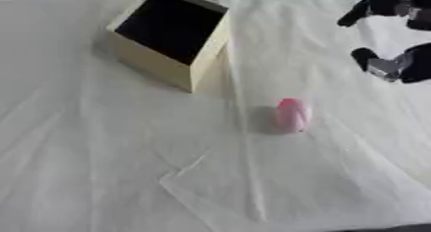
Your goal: Pick up objects on the table and place them in the box.
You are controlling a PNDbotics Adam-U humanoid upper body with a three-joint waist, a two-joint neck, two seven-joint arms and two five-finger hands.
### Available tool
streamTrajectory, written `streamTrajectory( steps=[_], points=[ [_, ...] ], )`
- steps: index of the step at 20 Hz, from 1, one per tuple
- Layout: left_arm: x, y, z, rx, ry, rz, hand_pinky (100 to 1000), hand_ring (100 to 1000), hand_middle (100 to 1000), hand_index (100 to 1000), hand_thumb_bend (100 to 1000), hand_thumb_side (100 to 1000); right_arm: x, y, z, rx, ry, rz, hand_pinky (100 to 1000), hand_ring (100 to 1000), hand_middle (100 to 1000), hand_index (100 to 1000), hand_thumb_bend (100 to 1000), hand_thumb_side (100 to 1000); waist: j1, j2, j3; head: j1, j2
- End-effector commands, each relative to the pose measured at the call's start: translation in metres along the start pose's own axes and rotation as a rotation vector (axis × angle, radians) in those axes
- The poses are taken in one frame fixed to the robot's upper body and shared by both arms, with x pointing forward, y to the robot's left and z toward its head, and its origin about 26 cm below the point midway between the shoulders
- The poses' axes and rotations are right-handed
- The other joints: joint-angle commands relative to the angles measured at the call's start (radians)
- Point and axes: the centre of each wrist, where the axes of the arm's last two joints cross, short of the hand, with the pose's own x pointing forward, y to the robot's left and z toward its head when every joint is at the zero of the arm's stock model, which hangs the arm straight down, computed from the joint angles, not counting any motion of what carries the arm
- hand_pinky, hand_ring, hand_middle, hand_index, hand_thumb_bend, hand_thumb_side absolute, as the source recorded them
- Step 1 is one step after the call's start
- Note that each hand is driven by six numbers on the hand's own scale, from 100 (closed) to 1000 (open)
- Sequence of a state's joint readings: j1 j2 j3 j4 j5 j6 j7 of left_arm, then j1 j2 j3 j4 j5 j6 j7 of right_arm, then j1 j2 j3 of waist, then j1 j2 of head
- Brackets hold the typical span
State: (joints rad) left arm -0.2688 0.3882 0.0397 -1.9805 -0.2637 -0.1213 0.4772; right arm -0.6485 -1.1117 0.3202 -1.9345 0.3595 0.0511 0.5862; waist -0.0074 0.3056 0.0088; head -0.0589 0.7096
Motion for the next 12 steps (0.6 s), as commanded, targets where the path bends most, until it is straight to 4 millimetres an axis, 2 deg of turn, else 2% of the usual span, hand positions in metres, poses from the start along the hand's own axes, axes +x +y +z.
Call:
streamTrajectory(
  steps=[1,4,12],
  points=[
    [0.006,0.003,-0.006,-0.009,-0.036,-0.005,566,723,734,872,139,694,0.005,-0.011,0.004,0.031,0.011,0.019,918,930,815,925,100,503,0.0,-0.021,0.002,-0.005,0.004],
    [0.006,0.003,-0.006,-0.011,-0.035,-0.005,566,722,733,872,137,692,0.009,-0.012,-0.001,0.072,0.003,0.022,925,930,819,938,100,369,0.0,-0.021,0.004,-0.007,0.005],
    [0.006,0.003,-0.006,-0.017,-0.035,-0.003,565,720,731,872,131,692,0.017,-0.015,-0.018,0.11,0.027,0.02,918,906,802,938,100,332,-0.002,-0.021,0.008,-0.009,0.008]
  ],
)
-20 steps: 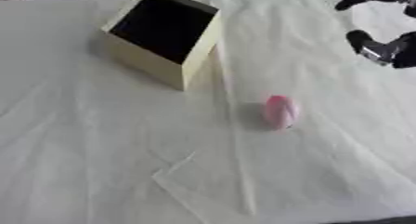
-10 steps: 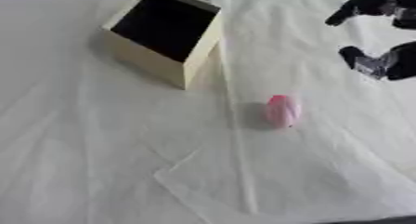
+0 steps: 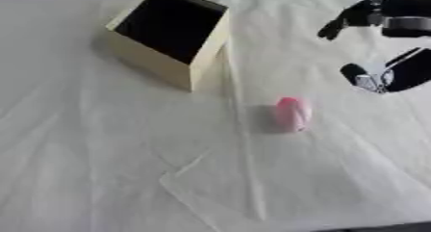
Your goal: Pick up objects on the table and place them in the box.
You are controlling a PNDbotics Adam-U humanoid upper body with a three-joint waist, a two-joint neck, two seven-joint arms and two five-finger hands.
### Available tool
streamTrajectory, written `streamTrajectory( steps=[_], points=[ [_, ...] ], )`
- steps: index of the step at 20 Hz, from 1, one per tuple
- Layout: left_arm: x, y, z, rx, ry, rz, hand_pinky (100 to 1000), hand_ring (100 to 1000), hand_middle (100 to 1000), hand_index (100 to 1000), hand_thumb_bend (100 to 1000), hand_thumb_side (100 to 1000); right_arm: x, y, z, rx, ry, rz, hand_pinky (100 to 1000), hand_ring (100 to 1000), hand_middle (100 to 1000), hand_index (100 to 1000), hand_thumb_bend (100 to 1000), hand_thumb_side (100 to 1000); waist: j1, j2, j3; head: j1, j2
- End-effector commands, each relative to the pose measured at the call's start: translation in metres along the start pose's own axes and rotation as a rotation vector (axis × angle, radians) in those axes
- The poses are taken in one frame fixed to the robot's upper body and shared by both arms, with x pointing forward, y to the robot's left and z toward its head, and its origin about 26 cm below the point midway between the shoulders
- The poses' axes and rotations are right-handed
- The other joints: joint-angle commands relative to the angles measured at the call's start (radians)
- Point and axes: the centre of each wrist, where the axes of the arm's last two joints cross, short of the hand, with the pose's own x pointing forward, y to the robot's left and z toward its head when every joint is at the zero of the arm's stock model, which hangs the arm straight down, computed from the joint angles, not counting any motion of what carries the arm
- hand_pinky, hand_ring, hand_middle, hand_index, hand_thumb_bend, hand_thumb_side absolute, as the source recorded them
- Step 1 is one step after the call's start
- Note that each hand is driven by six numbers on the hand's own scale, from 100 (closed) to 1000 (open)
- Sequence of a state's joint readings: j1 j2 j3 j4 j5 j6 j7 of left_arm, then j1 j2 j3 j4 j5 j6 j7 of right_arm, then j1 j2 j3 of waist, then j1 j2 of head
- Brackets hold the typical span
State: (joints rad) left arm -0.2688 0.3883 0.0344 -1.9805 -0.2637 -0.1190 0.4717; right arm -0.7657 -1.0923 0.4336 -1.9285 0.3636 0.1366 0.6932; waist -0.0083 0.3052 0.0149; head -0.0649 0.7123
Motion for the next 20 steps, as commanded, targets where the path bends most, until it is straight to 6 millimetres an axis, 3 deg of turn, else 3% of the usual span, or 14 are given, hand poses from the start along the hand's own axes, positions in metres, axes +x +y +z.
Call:
streamTrajectory(
  steps=[1,9,14,20],
  points=[
    [0.006,0.004,-0.006,-0.008,-0.036,-0.005,565,719,730,872,130,691,-0.001,-0.006,-0.003,0.004,0.024,0.009,918,907,802,938,100,328,-0.001,-0.021,0.003,-0.003,0.006],
    [0.006,0.003,-0.006,-0.012,-0.034,0.0,564,718,729,872,123,689,-0.001,0.005,-0.032,0.079,0.012,-0.015,916,909,806,938,100,374,0.001,-0.02,0.01,-0.005,0.007],
    [0.007,0.002,-0.006,-0.015,-0.034,0.005,564,716,727,872,121,690,-0.005,0.018,-0.05,0.132,0.01,0.041,911,913,816,946,121,456,0.003,-0.017,0.013,-0.007,0.005],
    [0.007,0.001,-0.006,-0.018,-0.032,0.007,562,713,724,872,119,692,-0.01,0.032,-0.061,0.181,-0.015,0.049,911,915,820,951,119,481,0.006,-0.015,0.012,-0.008,0.003]
  ],
)
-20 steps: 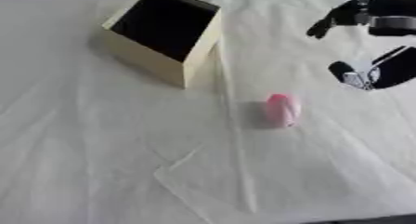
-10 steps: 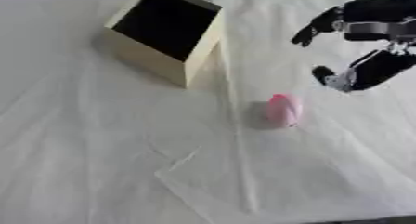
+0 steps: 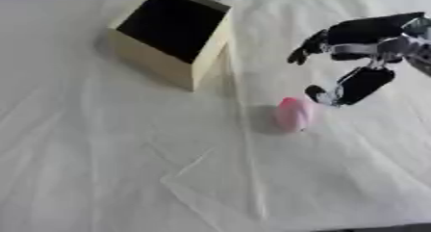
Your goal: Pick up objects on the table and place them in the box.
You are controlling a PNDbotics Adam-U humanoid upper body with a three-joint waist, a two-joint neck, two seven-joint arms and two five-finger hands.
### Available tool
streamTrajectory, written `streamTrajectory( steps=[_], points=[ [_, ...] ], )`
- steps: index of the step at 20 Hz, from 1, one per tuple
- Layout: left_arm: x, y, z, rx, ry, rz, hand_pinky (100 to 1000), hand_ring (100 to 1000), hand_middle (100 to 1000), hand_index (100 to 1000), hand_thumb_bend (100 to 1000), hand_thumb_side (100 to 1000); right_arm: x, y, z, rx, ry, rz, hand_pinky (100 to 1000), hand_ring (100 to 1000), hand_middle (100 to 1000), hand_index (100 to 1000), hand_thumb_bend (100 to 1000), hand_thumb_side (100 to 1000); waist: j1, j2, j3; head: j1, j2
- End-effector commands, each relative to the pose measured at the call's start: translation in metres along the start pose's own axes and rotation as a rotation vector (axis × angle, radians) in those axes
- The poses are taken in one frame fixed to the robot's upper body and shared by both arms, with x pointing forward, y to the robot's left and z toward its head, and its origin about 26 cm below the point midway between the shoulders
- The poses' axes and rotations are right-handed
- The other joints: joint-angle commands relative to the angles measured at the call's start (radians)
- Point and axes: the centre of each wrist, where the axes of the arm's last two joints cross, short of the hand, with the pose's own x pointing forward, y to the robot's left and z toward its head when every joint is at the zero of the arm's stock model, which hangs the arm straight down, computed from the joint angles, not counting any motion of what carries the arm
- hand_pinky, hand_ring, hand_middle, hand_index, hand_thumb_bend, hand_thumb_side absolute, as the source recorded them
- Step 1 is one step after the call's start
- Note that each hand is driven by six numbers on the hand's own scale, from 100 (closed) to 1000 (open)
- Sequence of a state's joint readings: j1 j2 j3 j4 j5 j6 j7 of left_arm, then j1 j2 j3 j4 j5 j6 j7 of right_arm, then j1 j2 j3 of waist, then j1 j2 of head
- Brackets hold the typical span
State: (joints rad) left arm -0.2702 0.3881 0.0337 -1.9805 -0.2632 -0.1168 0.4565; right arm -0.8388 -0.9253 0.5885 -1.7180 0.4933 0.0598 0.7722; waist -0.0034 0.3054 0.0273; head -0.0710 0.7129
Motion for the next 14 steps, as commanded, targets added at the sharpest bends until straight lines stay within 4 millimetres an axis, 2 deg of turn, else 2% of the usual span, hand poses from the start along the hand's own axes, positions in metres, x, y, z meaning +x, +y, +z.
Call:
streamTrajectory(
  steps=[1,5,6,8,14],
  points=[
    [0.007,0.002,-0.006,-0.006,-0.032,0.006,563,713,724,872,119,692,-0.005,-0.001,0.001,0.005,0.011,0.023,911,915,819,950,117,484,0.002,-0.015,0.0,-0.002,0.002],
    [0.006,0.002,-0.006,-0.009,-0.03,0.006,562,713,724,872,117,692,-0.004,0.001,0.001,0.007,-0.005,0.035,909,912,796,939,118,524,0.003,-0.013,-0.001,-0.002,0.004],
    [0.006,0.002,-0.006,-0.01,-0.03,0.006,562,713,724,873,115,692,-0.004,0.002,0.001,0.009,-0.006,0.041,902,902,753,926,129,556,0.003,-0.013,-0.001,-0.001,0.004],
    [0.007,0.001,-0.006,-0.013,-0.029,0.007,562,713,724,873,109,688,-0.003,0.004,-0.001,0.009,-0.001,0.062,896,894,721,912,140,576,0.003,-0.012,-0.002,-0.002,0.004],
    [0.006,0.001,-0.005,-0.018,-0.025,0.007,562,713,725,873,105,685,-0.006,0.013,-0.009,0.014,0.004,0.069,888,864,698,897,140,544,0.005,-0.012,-0.003,-0.002,0.005]
  ],
)
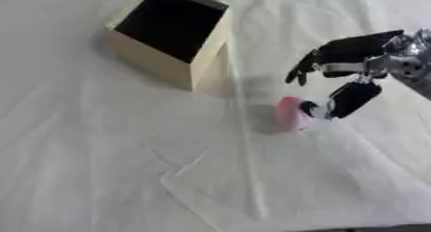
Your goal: Pick up objects on the table and place them in the box.
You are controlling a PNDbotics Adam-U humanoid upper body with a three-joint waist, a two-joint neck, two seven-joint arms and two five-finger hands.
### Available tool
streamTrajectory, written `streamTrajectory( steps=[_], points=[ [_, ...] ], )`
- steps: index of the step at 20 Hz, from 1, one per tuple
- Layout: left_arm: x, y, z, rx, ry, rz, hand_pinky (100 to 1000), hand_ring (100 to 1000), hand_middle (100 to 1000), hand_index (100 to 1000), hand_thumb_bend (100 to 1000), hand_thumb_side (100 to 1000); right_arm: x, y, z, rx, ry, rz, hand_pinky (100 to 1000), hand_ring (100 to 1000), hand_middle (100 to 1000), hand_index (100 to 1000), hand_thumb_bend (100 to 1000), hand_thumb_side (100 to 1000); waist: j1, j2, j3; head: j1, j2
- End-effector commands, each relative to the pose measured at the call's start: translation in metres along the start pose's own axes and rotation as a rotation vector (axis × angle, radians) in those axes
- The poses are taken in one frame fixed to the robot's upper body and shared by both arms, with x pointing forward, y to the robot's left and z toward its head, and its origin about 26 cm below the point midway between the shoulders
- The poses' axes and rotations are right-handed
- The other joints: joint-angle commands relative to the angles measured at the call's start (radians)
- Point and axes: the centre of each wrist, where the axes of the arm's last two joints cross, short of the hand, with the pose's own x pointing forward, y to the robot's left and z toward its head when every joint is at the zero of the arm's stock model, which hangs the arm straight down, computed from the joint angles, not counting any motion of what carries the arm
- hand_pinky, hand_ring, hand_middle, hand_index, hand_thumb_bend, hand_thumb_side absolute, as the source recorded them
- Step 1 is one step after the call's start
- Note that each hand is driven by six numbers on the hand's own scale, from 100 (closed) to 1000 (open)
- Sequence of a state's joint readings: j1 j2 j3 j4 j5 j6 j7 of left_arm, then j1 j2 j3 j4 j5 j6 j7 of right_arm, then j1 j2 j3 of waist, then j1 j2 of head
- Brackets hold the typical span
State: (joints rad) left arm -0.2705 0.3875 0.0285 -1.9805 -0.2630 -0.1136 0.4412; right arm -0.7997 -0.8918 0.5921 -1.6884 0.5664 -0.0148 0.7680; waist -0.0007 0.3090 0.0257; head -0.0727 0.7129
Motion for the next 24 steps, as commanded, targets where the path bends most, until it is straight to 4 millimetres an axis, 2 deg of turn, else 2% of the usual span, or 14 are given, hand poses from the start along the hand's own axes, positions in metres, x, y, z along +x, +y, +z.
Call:
streamTrajectory(
  steps=[1,8,12,16,19,21,22,24],
  points=[
    [0.006,0.002,-0.005,0.0,-0.028,0.006,562,713,725,873,105,685,-0.004,-0.003,0.002,-0.022,0.024,0.014,887,860,699,892,142,533,0.002,-0.015,-0.001,-0.001,0.005],
    [0.006,0.001,-0.004,-0.007,-0.022,0.011,561,713,725,873,110,694,0.0,0.005,-0.014,-0.059,0.037,0.039,821,758,647,853,172,478,0.005,-0.013,-0.001,-0.003,0.006],
    [0.006,0.001,-0.004,-0.017,-0.02,0.012,560,712,725,872,106,694,-0.002,0.014,-0.024,-0.051,0.04,0.018,810,742,629,836,169,484,0.006,-0.012,0.001,-0.004,0.007],
    [0.006,0.0,-0.004,-0.028,-0.021,0.011,560,711,724,871,103,696,-0.002,0.018,-0.027,-0.042,0.03,-0.001,788,719,593,790,156,411,0.007,-0.011,0.0,-0.004,0.008],
    [0.006,0.001,-0.003,-0.036,-0.018,0.008,560,711,724,865,102,700,-0.003,0.016,-0.024,-0.068,0.021,-0.025,741,666,503,723,138,362,0.008,-0.009,-0.001,-0.002,0.011],
    [0.006,0.001,-0.003,-0.039,-0.016,0.006,559,711,724,866,100,700,-0.002,0.013,-0.019,-0.106,0.022,-0.04,728,635,422,634,134,319,0.007,-0.009,-0.001,-0.001,0.011],
    [0.006,0.001,-0.003,-0.039,-0.015,0.005,559,711,724,866,100,700,-0.001,0.012,-0.017,-0.126,0.022,-0.045,725,625,403,629,134,314,0.007,-0.009,-0.002,0.0,0.012],
    [0.006,0.001,-0.003,-0.043,-0.014,0.004,559,711,724,867,100,699,0.002,0.009,-0.013,-0.158,0.019,-0.056,714,614,387,595,100,218,0.007,-0.009,-0.003,0.0,0.011]
  ],
)
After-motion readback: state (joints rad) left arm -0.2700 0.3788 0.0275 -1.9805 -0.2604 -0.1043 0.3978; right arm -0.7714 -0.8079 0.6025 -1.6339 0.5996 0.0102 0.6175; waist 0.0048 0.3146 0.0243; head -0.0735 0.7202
